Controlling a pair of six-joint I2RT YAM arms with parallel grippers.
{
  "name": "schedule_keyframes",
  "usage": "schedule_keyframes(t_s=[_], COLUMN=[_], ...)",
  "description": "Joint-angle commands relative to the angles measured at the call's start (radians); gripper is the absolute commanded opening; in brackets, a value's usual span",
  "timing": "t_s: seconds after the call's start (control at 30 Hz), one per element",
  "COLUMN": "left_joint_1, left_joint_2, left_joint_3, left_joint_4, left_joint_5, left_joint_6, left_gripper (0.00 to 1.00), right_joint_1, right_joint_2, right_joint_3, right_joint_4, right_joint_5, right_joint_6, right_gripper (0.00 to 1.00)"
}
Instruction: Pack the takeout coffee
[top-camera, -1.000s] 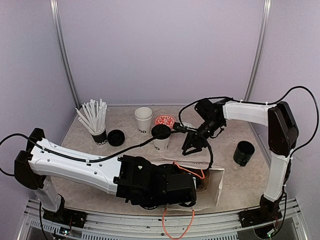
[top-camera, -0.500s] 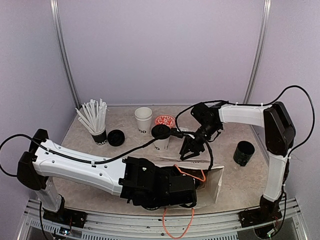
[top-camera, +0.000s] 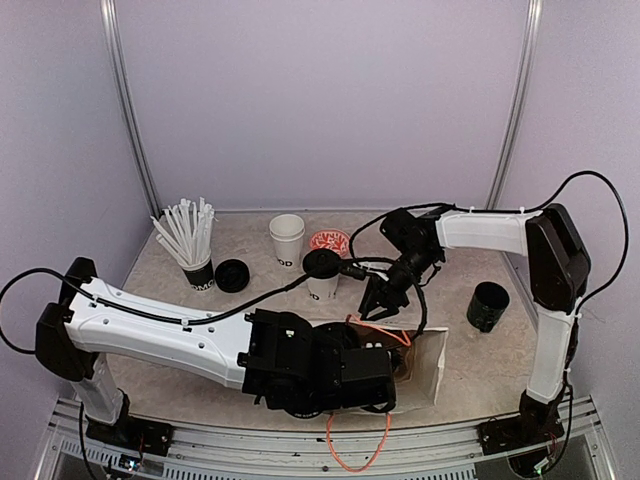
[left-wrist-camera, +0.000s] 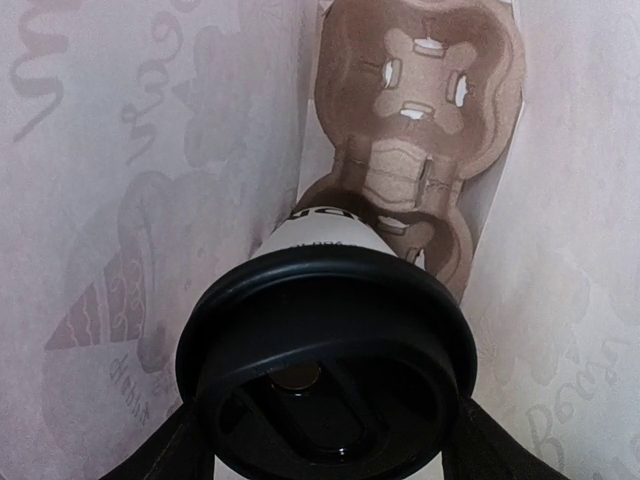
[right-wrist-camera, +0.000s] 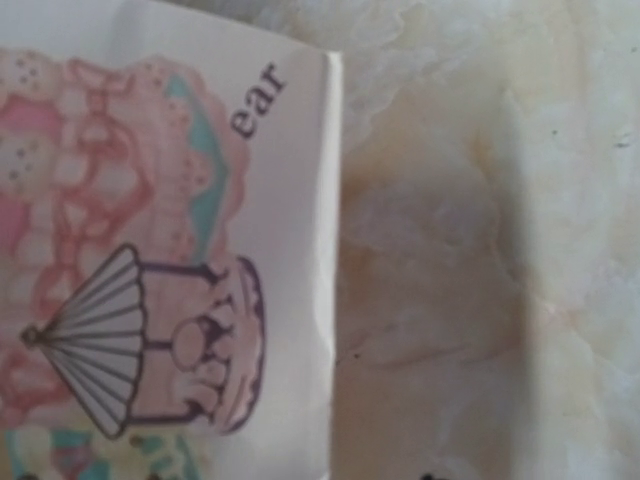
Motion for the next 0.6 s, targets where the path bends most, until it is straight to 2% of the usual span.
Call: schedule_keyframes(t_s=[0.0, 0.57], left_joint_1=[0.009, 0.032], left_joint_2=[0.026, -0.002], left_joint_3=[0.022, -0.033], left_joint_4=[-0.02, 0.045], left_joint_5=[-0.028, 0.024], left_joint_6=[-0.023, -0.015], left_gripper=[0.68, 0.68], right_joint_1=[0.012, 0.024], right_joint_2=[0.011, 0.021], right_joint_3=[-0.012, -0.019], right_joint_4=[0.005, -0.001], right_joint_5=[-0.021, -0.039], right_joint_6=[-0.005, -0.019], right_gripper=[0.42, 0.42])
